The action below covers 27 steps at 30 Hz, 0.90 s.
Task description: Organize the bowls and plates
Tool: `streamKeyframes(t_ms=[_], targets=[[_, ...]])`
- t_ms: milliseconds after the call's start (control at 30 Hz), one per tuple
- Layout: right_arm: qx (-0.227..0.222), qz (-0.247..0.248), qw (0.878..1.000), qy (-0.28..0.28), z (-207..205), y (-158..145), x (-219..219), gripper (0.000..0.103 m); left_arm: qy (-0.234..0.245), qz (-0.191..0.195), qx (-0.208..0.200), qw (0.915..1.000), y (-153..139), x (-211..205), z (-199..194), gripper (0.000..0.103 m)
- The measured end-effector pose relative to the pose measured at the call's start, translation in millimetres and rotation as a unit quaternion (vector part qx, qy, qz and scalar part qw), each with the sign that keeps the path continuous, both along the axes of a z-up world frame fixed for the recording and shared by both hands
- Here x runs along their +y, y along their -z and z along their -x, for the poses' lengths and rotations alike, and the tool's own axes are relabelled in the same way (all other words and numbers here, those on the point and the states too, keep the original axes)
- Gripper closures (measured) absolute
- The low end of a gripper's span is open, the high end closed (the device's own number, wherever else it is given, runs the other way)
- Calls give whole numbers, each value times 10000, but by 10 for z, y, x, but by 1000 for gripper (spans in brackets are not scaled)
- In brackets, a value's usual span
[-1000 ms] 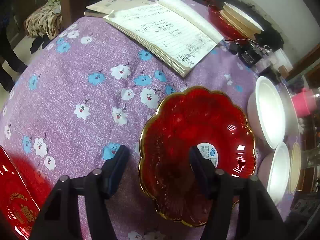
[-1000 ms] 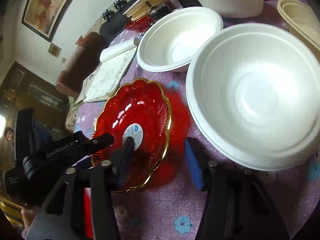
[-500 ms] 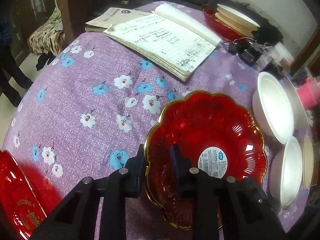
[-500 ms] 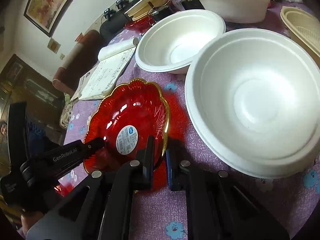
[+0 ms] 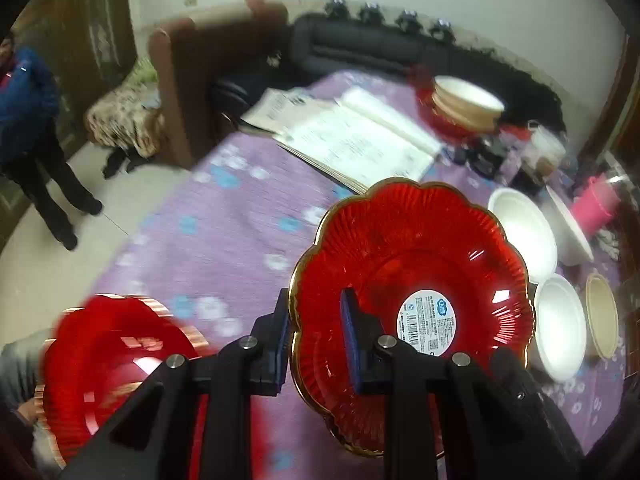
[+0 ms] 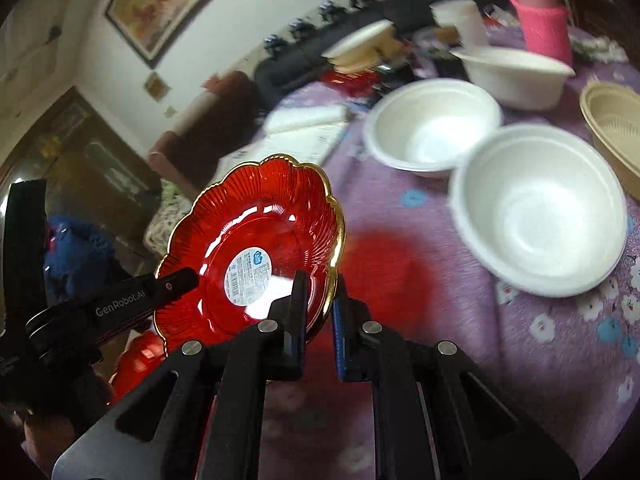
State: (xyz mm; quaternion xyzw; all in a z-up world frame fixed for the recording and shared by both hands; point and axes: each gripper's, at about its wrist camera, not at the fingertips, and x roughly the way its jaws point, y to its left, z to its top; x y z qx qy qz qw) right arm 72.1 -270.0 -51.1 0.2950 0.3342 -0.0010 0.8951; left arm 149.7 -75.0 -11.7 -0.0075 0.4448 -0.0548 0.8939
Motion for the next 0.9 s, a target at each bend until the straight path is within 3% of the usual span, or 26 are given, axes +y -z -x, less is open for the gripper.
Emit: streamKeyframes(t_ms=[367,567,900], targets=[[-479,223,9926,-1093,283,-388,1182,91,-825,-347,-723,9934,-389,1077,693,80],[-352,482,9860,-1558,364,-290,1643,90,-1024,-532,-739,9906,-265,1354,854,80],[64,850,9835,-1593,278,-11,1795,90,-851,-565,-417,9939,70,1470,777,79]])
